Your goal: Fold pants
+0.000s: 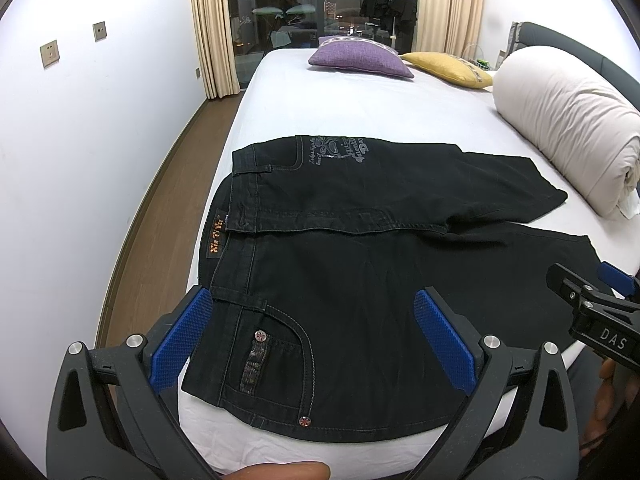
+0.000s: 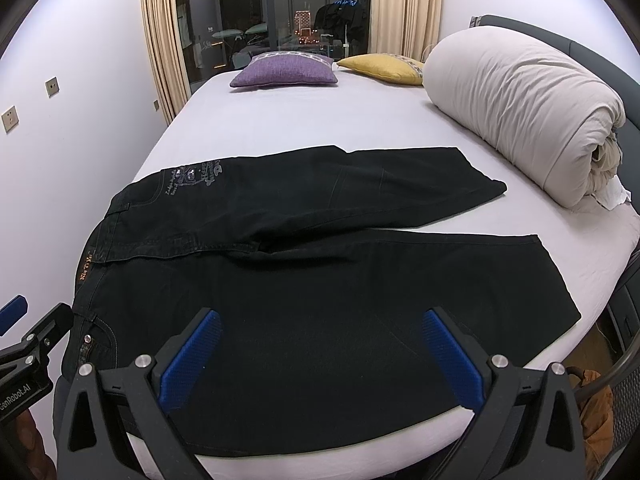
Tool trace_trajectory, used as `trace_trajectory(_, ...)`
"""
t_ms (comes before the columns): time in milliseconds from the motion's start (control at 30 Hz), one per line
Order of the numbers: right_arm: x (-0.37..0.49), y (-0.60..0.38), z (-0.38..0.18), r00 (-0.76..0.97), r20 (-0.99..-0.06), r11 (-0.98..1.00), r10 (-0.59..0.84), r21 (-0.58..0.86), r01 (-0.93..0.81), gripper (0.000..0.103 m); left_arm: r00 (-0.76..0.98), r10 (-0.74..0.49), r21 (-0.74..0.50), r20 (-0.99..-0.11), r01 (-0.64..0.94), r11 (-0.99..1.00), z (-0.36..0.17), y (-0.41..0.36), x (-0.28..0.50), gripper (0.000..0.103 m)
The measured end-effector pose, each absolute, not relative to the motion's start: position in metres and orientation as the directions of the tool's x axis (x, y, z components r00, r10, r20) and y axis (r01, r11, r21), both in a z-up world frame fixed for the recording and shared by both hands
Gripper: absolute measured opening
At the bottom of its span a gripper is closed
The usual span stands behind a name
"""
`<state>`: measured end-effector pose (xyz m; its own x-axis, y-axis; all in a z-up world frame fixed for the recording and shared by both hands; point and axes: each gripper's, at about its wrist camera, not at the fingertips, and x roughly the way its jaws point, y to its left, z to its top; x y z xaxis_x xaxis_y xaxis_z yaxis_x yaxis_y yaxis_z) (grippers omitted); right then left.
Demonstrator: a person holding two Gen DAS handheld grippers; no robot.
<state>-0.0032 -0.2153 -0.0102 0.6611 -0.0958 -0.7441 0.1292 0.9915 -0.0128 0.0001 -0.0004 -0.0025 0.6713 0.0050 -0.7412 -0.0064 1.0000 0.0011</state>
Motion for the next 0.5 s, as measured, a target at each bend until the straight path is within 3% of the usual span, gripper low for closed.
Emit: trace_trajectory(500,0.0011,-0.2173,-0.0085,0.660,-0.745,0.992,-0.093,-0.011,0.127,0.103,0.671,0.004,0.001,-0.742,-0.005,1.000,-0.0026,-0.0004,0.0003,0.103)
